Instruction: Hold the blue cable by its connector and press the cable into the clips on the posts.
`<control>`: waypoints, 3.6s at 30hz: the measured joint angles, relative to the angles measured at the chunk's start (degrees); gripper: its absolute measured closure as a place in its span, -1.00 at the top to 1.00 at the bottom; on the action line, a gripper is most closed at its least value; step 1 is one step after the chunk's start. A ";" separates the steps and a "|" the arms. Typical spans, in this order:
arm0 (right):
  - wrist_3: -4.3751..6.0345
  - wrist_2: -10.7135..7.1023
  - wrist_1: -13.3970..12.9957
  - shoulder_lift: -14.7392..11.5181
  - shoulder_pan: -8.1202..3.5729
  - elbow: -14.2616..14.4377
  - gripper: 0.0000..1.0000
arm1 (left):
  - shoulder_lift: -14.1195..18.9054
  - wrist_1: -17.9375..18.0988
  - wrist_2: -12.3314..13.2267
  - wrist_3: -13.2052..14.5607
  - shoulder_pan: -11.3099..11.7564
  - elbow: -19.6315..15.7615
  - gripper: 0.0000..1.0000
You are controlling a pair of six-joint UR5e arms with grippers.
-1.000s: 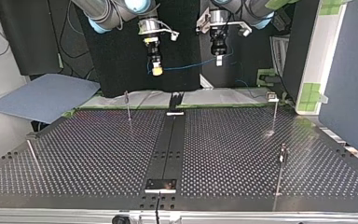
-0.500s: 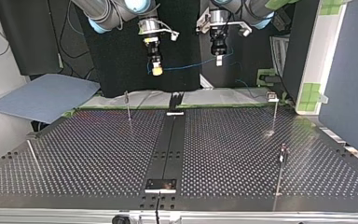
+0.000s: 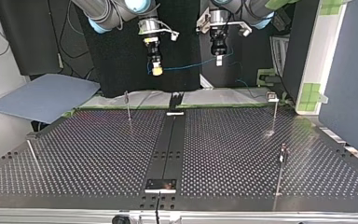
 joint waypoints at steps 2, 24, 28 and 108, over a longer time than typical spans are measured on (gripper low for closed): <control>0.00 0.00 0.00 0.00 0.00 0.00 -1.00 | 0.00 0.00 0.00 0.00 0.00 0.00 -1.00; 0.00 0.00 0.00 0.00 0.00 0.00 -1.00 | 0.00 0.00 0.00 0.00 0.00 0.00 -1.00; 0.00 0.00 0.00 0.00 0.00 0.00 -1.00 | 0.00 0.00 0.00 0.00 0.00 0.00 -1.00; -0.09 0.97 3.97 5.87 1.73 -1.87 -1.00 | -3.17 -5.98 1.45 -1.10 0.74 -0.23 -1.00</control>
